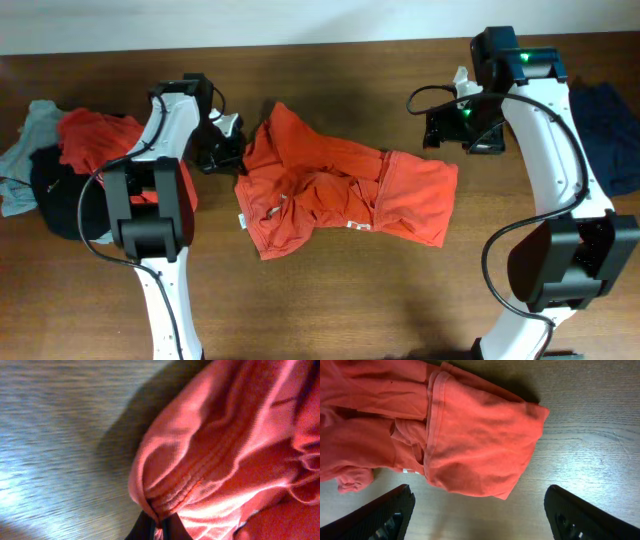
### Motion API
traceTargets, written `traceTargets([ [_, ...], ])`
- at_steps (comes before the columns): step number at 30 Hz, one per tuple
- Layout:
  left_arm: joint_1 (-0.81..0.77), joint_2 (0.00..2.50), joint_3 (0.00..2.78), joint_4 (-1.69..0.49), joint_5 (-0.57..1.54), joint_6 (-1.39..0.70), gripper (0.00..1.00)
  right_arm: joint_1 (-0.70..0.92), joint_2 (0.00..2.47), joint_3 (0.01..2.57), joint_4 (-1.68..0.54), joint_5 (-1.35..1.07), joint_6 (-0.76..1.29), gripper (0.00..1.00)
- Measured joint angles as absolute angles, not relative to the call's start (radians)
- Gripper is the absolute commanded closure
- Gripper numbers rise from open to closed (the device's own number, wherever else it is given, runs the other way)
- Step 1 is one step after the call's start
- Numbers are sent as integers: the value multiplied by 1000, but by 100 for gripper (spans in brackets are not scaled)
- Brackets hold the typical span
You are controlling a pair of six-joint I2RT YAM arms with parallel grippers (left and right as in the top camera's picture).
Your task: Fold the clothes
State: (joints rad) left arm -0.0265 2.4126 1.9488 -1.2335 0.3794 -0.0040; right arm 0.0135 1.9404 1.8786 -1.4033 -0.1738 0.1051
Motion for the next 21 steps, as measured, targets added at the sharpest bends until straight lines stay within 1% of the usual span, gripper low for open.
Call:
traceTargets([
  [7, -59, 2413, 1945, -1237, 448, 8, 99, 14, 1940, 1879, -1404, -174, 105, 14],
  [13, -71, 2407, 2058, -1274, 484, 8, 99, 13, 1940, 1879, -1407, -174, 104, 14],
  [17, -94, 2345, 2106, -1275, 486, 8, 99, 12, 1940, 1879, -1407, -174, 104, 14],
  [21, -178, 2244, 2161, -1274, 463, 8, 99, 12, 1940, 1879, -1414, -174, 104, 14],
])
